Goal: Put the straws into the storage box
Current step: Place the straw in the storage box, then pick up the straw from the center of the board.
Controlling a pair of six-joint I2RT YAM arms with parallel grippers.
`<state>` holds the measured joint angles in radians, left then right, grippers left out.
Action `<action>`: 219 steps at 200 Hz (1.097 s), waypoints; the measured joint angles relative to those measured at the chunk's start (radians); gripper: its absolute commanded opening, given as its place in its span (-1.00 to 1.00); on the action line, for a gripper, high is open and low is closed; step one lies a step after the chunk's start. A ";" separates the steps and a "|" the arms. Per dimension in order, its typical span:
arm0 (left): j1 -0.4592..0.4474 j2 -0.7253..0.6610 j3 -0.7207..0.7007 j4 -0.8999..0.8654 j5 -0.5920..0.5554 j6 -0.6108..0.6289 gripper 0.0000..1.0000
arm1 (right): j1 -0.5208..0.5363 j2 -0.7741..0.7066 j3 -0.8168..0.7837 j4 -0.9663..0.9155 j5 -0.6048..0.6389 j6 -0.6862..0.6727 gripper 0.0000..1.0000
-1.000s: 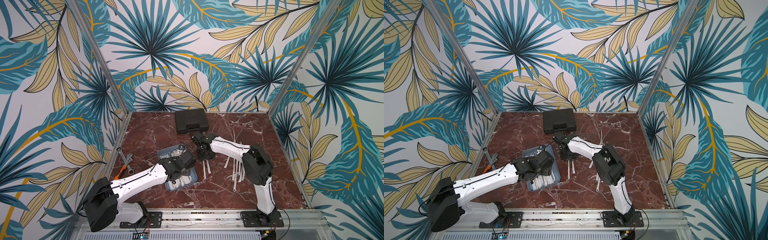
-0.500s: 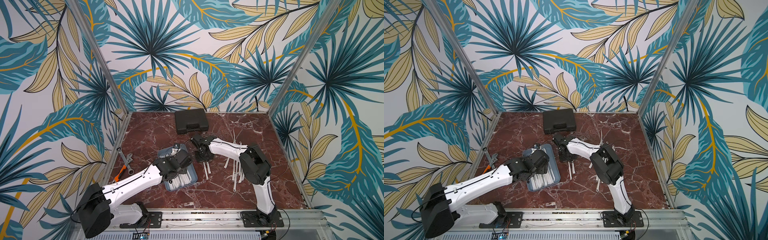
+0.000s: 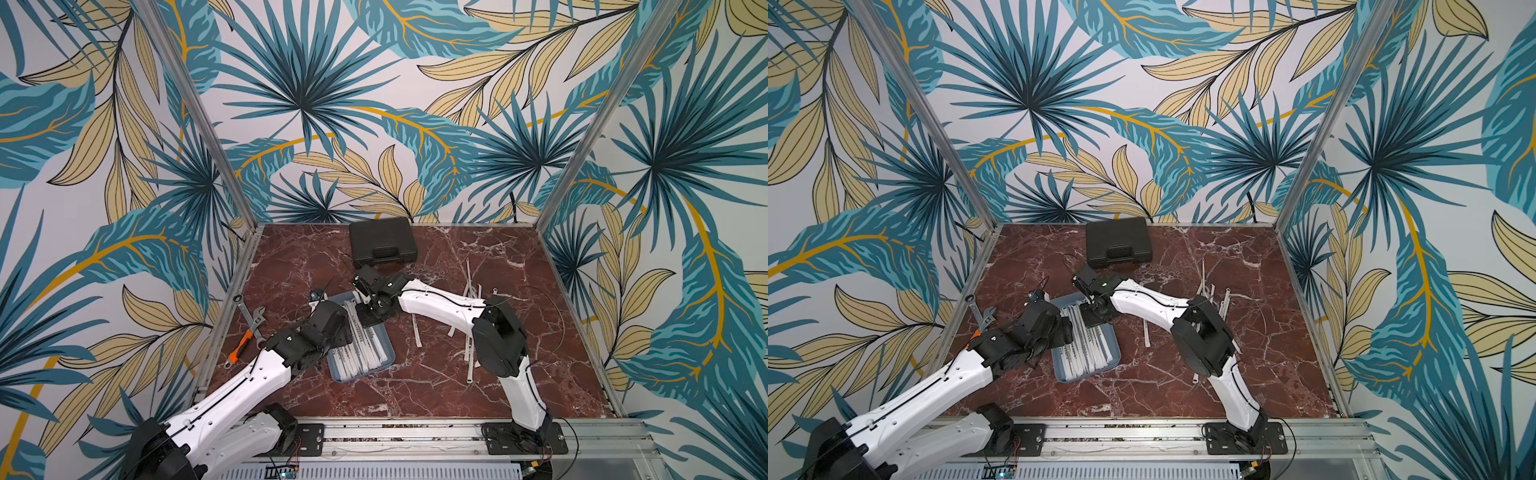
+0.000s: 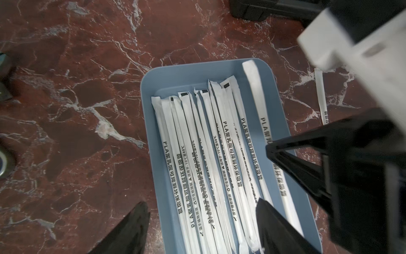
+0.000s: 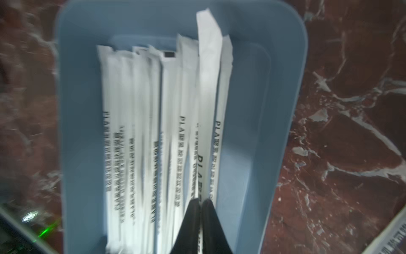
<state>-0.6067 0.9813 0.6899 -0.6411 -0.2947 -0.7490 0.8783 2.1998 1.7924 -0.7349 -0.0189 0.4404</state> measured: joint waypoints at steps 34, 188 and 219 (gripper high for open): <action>0.000 -0.018 -0.002 0.006 0.003 -0.002 0.62 | -0.015 0.048 0.000 -0.008 0.016 0.001 -0.80; -0.105 0.127 0.110 -0.013 -0.042 0.021 0.59 | -0.168 -0.329 -0.241 -0.002 0.119 0.111 -0.23; -0.199 0.272 0.166 0.024 -0.048 0.024 0.60 | -0.211 -0.222 -0.251 -0.007 0.173 0.105 -0.18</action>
<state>-0.8059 1.2537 0.8555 -0.6170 -0.3431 -0.7250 0.6670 1.9778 1.5417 -0.7418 0.1539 0.5449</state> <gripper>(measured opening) 0.797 0.408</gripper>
